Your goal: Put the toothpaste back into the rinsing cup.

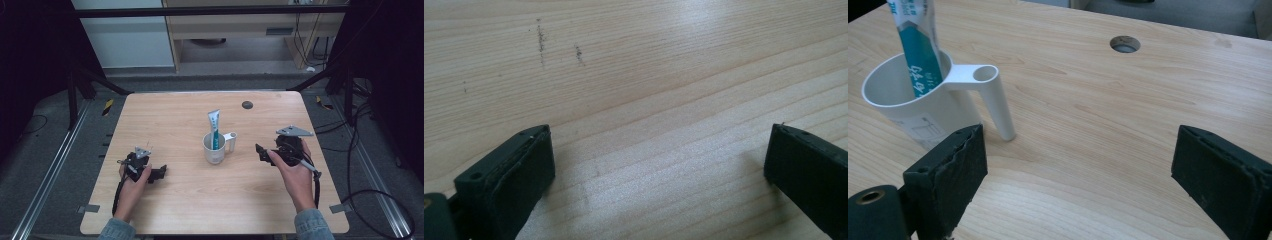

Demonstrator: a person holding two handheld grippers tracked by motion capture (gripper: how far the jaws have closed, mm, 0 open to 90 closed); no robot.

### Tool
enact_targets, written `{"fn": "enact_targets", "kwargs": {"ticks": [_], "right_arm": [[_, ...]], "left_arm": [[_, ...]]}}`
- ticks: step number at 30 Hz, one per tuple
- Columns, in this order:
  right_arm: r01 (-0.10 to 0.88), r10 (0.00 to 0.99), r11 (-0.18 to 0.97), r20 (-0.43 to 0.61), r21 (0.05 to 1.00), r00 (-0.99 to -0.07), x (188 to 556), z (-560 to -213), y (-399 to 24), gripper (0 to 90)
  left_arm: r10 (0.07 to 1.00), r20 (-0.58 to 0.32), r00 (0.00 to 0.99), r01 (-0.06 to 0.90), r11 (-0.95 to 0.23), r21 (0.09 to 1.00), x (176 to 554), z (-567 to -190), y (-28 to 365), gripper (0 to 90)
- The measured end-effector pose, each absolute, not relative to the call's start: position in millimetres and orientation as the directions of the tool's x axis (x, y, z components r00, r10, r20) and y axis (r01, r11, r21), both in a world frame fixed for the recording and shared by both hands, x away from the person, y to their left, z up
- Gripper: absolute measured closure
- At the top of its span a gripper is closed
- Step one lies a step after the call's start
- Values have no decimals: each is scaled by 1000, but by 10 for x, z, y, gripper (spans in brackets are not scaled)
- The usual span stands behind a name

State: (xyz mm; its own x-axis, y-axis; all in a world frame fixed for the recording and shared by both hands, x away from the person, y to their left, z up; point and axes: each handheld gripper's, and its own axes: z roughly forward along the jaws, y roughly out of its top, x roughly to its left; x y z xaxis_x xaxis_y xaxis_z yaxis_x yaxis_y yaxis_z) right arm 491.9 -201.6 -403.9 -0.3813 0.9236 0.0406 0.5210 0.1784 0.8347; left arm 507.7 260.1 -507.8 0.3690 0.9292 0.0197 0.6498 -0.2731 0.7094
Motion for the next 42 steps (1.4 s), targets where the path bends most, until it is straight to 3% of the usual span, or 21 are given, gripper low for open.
{"fn": "enact_targets", "kwargs": {"ticks": [18, 42], "right_arm": [[556, 955, 152, 24, 817, -297, 4882, -4209, -2367, 83], [654, 966, 146, 36, 742, -257, 5011, -4739, -2499, 182]], "left_arm": [[929, 20, 369, 650, -273, 709, 5078, -5079, 2601, 0], [929, 20, 370, 650, -274, 709, 5078, -5078, 2602, 0]]}}
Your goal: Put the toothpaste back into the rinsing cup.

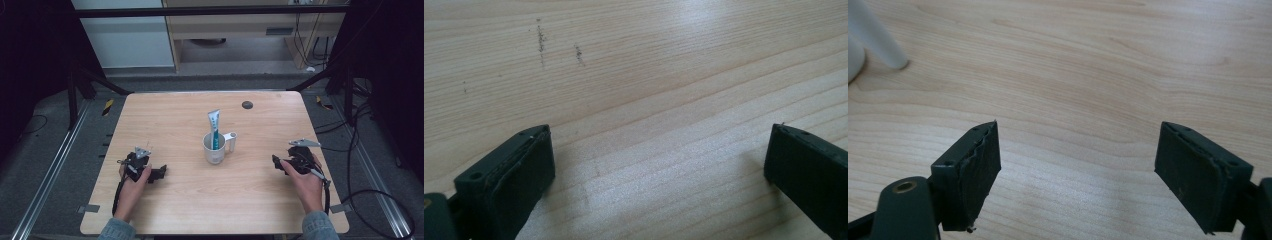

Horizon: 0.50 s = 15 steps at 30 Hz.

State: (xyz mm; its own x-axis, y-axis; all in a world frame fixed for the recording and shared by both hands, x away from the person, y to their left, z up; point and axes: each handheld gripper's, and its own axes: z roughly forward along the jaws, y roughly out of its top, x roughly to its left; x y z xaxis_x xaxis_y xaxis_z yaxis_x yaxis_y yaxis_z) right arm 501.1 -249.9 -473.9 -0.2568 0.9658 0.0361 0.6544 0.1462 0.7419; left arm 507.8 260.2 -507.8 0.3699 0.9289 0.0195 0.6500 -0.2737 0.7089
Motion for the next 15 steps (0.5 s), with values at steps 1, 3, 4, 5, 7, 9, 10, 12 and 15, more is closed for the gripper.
{"fn": "enact_targets", "kwargs": {"ticks": [1, 3, 4, 5, 7, 9, 10, 12, 15], "right_arm": [[658, 967, 143, 38, 740, -253, 5015, -4757, -2498, 179], [661, 968, 138, 40, 738, -247, 5027, -4791, -2504, 169], [659, 969, 139, 36, 739, -245, 5035, -4808, -2509, 162], [659, 969, 138, 36, 740, -243, 5041, -4817, -2512, 155], [657, 972, 123, 43, 743, -230, 5060, -4843, -2520, 146], [658, 974, 115, 45, 745, -222, 5083, -4867, -2524, 140], [657, 975, 110, 47, 746, -217, 5093, -4876, -2524, 139], [658, 976, 110, 44, 745, -213, 5115, -4896, -2529, 135], [664, 978, 105, 44, 740, -205, 5136, -4923, -2535, 122]], "left_arm": [[929, 20, 370, 650, -274, 709, 5078, -5078, 2601, 0], [929, 20, 370, 650, -274, 709, 5078, -5078, 2602, 0], [929, 20, 370, 650, -274, 709, 5078, -5078, 2602, 0], [929, 20, 370, 650, -274, 709, 5078, -5078, 2602, 0], [929, 20, 370, 650, -274, 709, 5078, -5078, 2602, 0], [929, 20, 370, 650, -274, 709, 5078, -5078, 2602, 0], [929, 19, 370, 650, -274, 709, 5078, -5078, 2601, 0], [929, 20, 370, 650, -274, 709, 5078, -5078, 2602, 0], [929, 20, 370, 650, -274, 709, 5079, -5078, 2602, 0]]}}
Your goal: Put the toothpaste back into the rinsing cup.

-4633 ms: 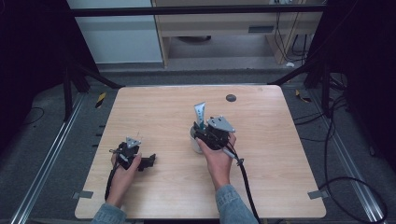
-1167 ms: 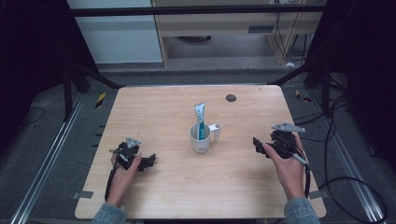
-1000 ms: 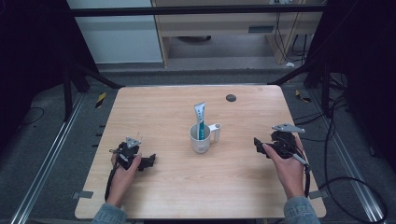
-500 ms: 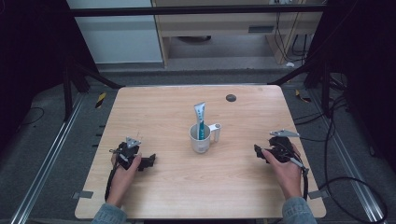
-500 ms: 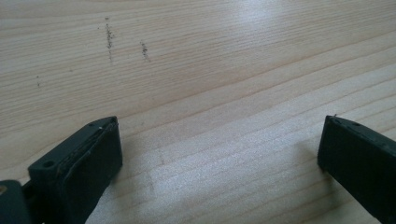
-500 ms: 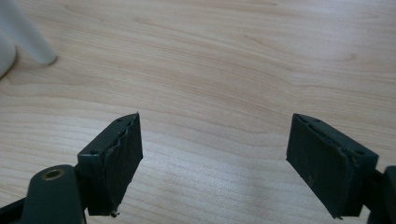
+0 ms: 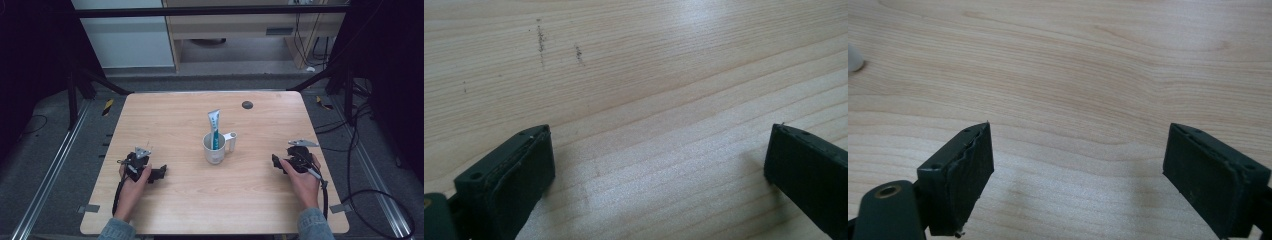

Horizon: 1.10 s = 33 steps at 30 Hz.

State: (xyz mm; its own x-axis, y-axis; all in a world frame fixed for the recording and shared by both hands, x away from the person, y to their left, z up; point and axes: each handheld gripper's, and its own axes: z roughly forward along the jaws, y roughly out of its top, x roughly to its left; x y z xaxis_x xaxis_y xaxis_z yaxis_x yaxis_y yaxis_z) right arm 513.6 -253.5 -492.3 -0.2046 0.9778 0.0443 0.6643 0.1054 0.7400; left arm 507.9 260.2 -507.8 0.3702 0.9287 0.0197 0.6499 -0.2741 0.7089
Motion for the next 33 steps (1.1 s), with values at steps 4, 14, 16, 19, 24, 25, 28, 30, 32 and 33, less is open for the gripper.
{"fn": "enact_targets", "kwargs": {"ticks": [4, 14, 16, 19, 24, 25, 28, 30, 32, 33], "right_arm": [[670, 981, 89, 52, 737, -187, 5152, -4953, -2554, 114], [682, 987, 54, 67, 729, -149, 5213, -5029, -2606, 106], [688, 987, 49, 69, 724, -143, 5219, -5050, -2600, 105], [684, 988, 54, 60, 727, -142, 5223, -5071, -2583, 99], [664, 988, 99, 9, 741, -157, 5220, -5108, -2535, 83], [664, 987, 113, -4, 739, -163, 5223, -5112, -2523, 76], [667, 986, 112, 1, 736, -167, 5229, -5113, -2516, 59], [675, 988, 104, 3, 730, -154, 5230, -5115, -2510, 27], [680, 989, 104, -4, 726, -147, 5237, -5119, -2514, 12], [682, 990, 99, -2, 725, -142, 5235, -5120, -2511, 12]], "left_arm": [[929, 20, 370, 650, -274, 709, 5079, -5078, 2602, 0], [929, 19, 370, 649, -274, 710, 5080, -5080, 2601, 0], [929, 19, 371, 648, -274, 710, 5081, -5080, 2601, 0], [929, 19, 371, 648, -274, 710, 5081, -5080, 2601, 0], [928, 20, 371, 648, -274, 710, 5082, -5080, 2601, 0], [928, 20, 371, 648, -274, 710, 5082, -5080, 2601, 0], [928, 20, 371, 648, -274, 710, 5083, -5080, 2601, 0], [928, 20, 371, 648, -274, 710, 5083, -5080, 2601, 0], [928, 20, 371, 648, -274, 710, 5082, -5080, 2601, 0], [928, 20, 372, 648, -275, 710, 5082, -5080, 2601, 0]]}}
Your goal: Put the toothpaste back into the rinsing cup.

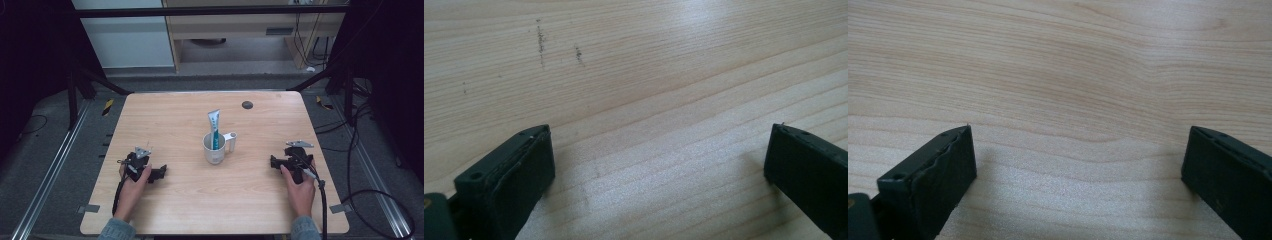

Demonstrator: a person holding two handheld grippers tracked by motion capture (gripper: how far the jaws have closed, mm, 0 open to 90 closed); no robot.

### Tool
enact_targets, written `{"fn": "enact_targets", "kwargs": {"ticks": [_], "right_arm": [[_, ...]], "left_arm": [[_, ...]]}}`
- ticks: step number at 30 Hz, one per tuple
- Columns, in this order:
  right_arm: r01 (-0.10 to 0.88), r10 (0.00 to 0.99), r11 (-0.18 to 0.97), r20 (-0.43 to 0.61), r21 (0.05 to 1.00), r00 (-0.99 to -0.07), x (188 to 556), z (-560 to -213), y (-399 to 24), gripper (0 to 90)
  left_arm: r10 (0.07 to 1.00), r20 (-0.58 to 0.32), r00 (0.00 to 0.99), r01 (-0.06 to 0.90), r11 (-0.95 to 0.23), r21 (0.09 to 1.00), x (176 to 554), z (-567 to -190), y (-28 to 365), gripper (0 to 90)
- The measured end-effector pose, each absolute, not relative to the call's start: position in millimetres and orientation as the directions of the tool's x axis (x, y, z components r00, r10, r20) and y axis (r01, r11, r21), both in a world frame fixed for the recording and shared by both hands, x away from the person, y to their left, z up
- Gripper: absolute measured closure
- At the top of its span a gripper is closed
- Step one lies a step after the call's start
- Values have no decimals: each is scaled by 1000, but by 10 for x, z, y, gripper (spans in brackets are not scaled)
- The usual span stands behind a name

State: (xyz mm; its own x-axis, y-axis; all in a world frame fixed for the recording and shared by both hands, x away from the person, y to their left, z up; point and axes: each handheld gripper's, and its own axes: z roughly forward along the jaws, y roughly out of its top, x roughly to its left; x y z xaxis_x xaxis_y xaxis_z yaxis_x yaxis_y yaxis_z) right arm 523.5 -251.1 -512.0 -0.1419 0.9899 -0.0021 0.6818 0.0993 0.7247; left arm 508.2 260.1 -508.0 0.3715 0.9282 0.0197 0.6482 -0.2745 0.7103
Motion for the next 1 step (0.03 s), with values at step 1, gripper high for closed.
{"fn": "enact_targets", "kwargs": {"ticks": [1], "right_arm": [[682, 992, 89, 0, 726, -130, 5226, -5120, -2499, 11]], "left_arm": [[928, 20, 372, 648, -275, 710, 5083, -5080, 2602, 0]]}}
